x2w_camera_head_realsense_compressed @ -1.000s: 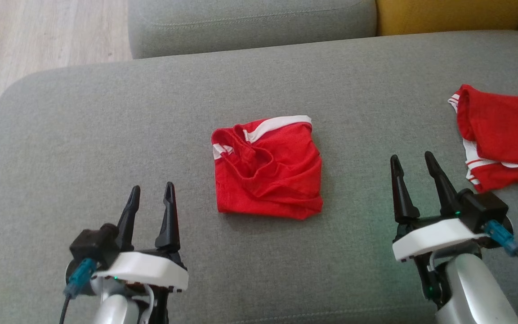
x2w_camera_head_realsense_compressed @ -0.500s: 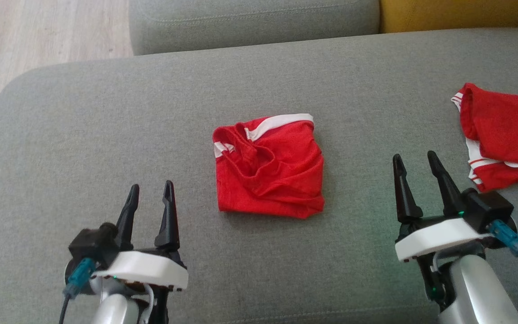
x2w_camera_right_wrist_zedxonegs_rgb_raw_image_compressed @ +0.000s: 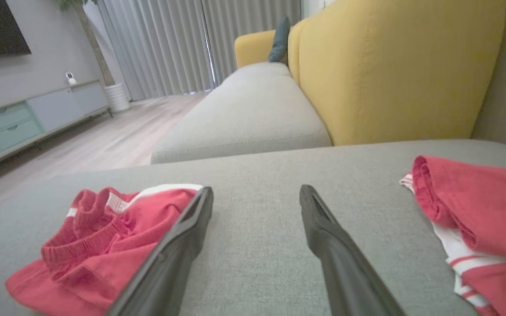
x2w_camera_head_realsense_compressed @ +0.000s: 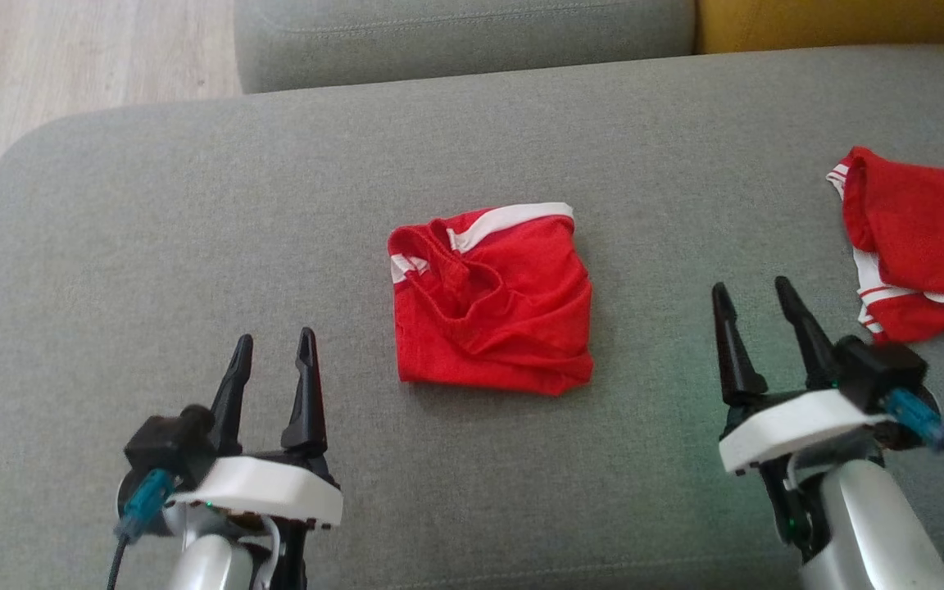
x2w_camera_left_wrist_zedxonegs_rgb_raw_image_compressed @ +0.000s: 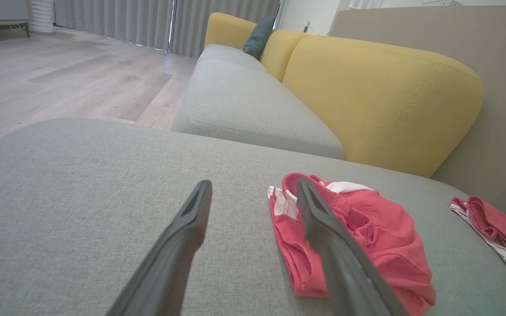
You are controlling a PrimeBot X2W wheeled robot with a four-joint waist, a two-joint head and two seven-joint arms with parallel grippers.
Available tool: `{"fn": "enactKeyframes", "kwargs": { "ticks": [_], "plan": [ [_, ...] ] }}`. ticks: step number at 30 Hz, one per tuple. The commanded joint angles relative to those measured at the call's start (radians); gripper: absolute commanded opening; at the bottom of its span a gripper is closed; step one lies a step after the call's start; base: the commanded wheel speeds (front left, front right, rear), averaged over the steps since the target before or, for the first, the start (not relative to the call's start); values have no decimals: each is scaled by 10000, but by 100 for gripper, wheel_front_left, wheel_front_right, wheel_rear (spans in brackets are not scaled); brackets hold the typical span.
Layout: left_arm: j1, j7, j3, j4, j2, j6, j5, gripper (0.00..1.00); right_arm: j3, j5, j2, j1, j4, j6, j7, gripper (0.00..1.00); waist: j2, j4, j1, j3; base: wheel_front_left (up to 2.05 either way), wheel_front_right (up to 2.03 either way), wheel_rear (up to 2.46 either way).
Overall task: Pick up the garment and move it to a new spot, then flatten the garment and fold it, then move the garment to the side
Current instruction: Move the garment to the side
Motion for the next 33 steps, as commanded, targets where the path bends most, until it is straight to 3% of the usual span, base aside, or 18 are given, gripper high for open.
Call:
{"fn": "enactKeyframes", "kwargs": {
  "ticks": [1,7,16,23,29,30,31,32,33],
  "plan": [
    [-375,-124,350,-344,22,67,81,100,229,-97,37,-458,-301,65,162,100,0,7,0,37,0,0,0],
    [-539,-124,281,-352,22,69,16,100,622,282,17,-1638,73,65,2376,100,0,85,0,350,0,0,0],
    [-884,-124,112,-347,22,114,-187,100,1457,2993,-685,-3340,1033,65,5768,100,0,588,0,951,0,0,0],
    [-1120,-124,102,-382,22,179,-278,100,2016,4056,-1100,-3919,1595,65,6472,100,0,1142,0,1495,0,0,0],
    [-1213,-124,61,-376,22,193,-323,100,2335,4319,-1232,-4182,2238,65,6571,100,0,1345,0,1666,0,0,0],
    [-1221,-124,56,-372,22,197,-328,100,2409,4372,-1234,-4226,2340,65,6595,87,0,1363,0,1678,0,0,0],
    [-1228,-124,53,-367,22,201,-332,100,2490,4450,-1228,-4262,2435,65,6631,55,0,1374,0,1683,0,0,0],
    [-1232,-124,52,-362,22,204,-335,100,2572,4527,-1228,-4294,2522,65,6664,40,0,1379,0,1682,0,0,0],
    [-1231,-124,56,-355,22,207,-336,100,2649,4583,-1239,-4326,2596,65,6669,33,0,1379,0,1678,0,0,0]
  ]
}}
